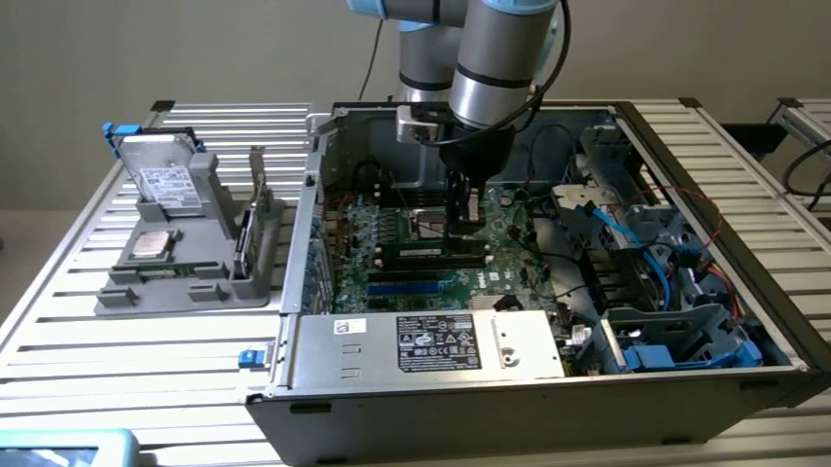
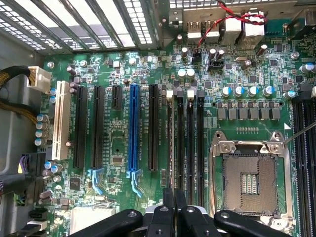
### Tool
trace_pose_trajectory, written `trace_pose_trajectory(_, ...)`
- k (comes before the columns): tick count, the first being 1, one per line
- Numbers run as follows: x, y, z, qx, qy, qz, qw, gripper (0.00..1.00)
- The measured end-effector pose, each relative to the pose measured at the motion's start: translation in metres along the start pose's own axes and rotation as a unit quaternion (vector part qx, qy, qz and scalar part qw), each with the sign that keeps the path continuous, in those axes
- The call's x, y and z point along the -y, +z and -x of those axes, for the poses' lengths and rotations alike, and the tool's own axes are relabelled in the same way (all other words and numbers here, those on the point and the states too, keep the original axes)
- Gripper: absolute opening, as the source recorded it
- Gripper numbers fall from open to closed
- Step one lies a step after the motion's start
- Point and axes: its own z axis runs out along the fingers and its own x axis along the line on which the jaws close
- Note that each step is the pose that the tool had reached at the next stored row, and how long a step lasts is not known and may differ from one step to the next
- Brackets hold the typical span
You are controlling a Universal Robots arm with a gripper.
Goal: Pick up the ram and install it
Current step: 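Insert the ram into the slot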
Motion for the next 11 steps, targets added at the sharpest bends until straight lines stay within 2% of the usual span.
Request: trace_pose_trajectory(11,0.0002,0.0018,0.0002,-0.0032,0.0,0.0,1.0,0.12)
